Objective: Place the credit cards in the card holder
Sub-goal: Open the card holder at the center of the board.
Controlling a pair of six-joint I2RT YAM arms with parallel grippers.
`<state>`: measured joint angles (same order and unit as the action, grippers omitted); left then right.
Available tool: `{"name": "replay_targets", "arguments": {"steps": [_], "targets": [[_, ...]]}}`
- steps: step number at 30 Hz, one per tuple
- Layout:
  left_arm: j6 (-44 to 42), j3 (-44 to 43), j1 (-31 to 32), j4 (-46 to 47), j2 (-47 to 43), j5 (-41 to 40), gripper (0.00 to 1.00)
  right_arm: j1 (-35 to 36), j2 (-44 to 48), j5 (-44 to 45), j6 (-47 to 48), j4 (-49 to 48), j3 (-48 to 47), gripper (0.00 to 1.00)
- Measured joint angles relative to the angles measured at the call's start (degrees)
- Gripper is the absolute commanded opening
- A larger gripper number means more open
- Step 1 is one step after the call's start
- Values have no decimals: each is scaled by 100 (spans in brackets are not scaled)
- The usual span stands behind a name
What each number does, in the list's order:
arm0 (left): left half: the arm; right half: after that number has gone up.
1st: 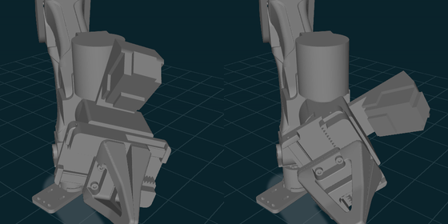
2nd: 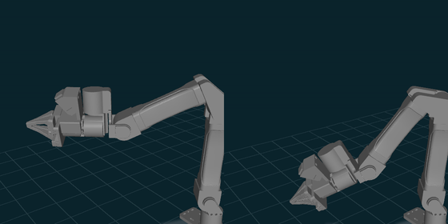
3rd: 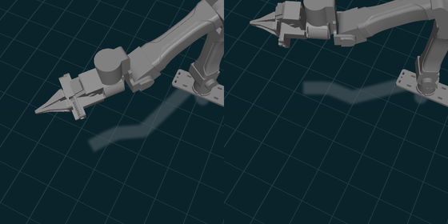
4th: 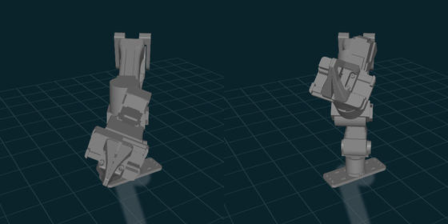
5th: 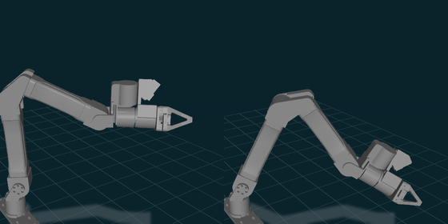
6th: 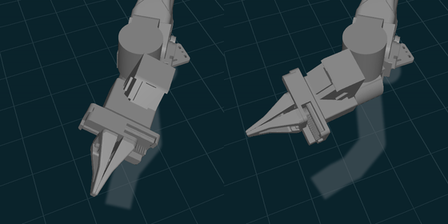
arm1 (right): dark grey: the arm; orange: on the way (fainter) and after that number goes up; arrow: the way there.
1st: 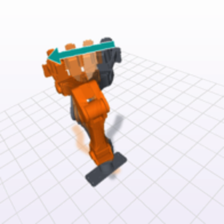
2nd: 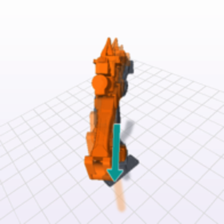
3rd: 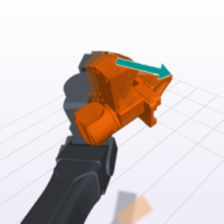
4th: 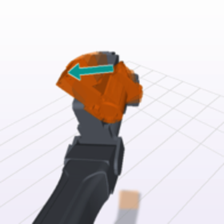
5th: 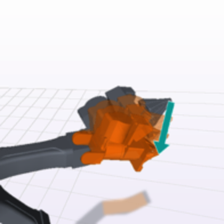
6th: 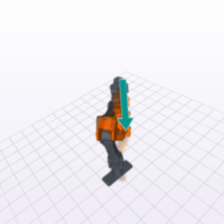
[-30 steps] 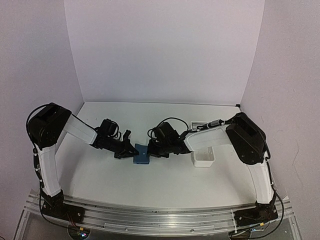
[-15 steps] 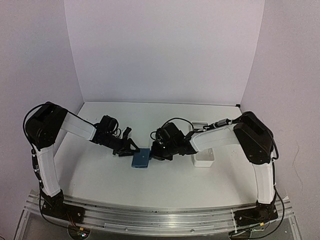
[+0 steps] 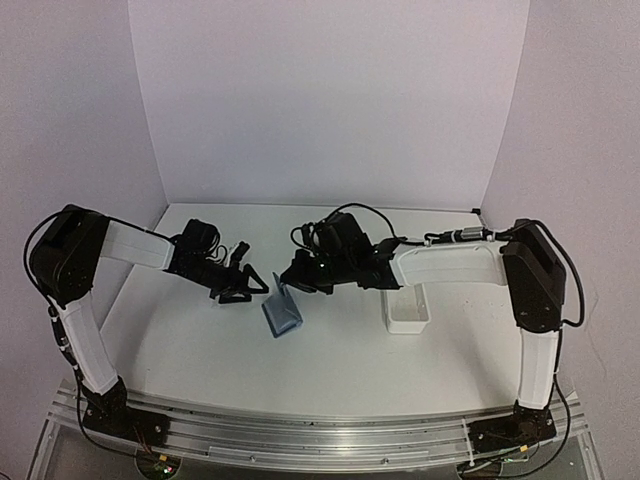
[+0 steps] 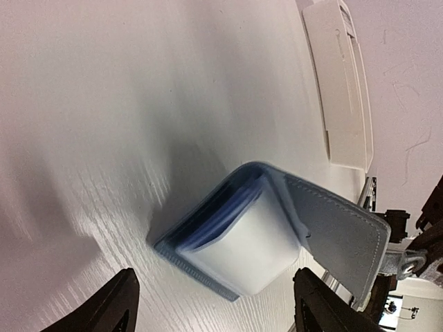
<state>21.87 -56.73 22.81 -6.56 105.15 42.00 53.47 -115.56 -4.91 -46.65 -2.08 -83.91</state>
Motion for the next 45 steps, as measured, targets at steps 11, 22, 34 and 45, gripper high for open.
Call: {"name": "replay_targets", "arguments": {"steps": [11,22,34,45], "targets": [[-140,207,-33,-483,-106,-509,65,-124,-166,-103,-725,-382,486,0],[300,637,19,-641,-460,-614,72,-590,-170,-70,-1442,-767,1882,0],[456,637,89,-284,-501,70,85,-348,-357,34,-1166,-302,1009,0],[220,364,-30,-177,-552,484,87,-175,-357,194,-861,26,430,0]]}}
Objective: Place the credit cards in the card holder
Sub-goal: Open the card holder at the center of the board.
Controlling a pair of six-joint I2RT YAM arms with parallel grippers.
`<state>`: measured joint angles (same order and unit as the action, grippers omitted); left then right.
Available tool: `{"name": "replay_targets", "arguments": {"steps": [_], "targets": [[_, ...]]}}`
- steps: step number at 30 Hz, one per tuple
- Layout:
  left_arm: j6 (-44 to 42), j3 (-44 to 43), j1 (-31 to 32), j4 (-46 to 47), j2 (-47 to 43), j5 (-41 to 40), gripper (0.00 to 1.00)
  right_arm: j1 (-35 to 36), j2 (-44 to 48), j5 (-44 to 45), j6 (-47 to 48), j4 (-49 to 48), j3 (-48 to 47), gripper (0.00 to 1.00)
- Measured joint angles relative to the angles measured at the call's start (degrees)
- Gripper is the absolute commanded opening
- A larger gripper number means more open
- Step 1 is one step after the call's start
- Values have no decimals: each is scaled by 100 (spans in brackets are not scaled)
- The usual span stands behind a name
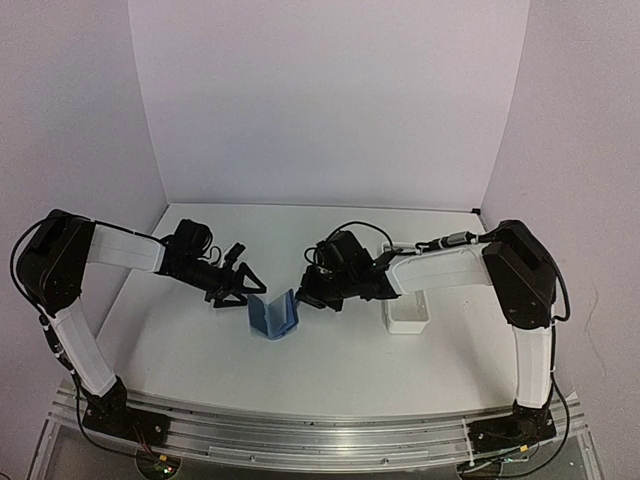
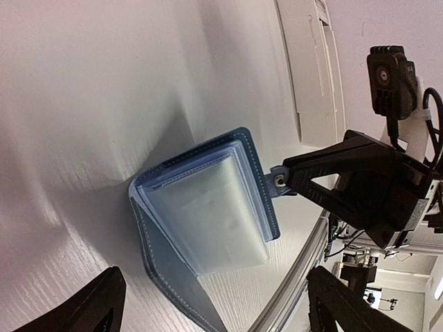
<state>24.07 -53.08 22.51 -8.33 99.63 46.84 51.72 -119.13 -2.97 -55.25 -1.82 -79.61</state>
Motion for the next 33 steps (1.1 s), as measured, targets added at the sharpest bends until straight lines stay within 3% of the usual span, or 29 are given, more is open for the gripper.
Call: {"name": "replay_targets", "arguments": {"steps": [11,17,21,26,33], "targets": [[-74,151,344,90,9,-53,86,151,-92,-17,13,156,-589,0],[-133,151,345,89,149,-147,66,230,-163,-39,-2,147,-664,0],[-132,151,344,104,170,-210,46,231,-170,-29,-29,128,-606,0],[-162,151,345,150,170,-244,40,195,-197,-30,-77,128,-447,0],[-151,151,345,267,170,-163,19,56,-226,-33,-105,150,-127,0]]}}
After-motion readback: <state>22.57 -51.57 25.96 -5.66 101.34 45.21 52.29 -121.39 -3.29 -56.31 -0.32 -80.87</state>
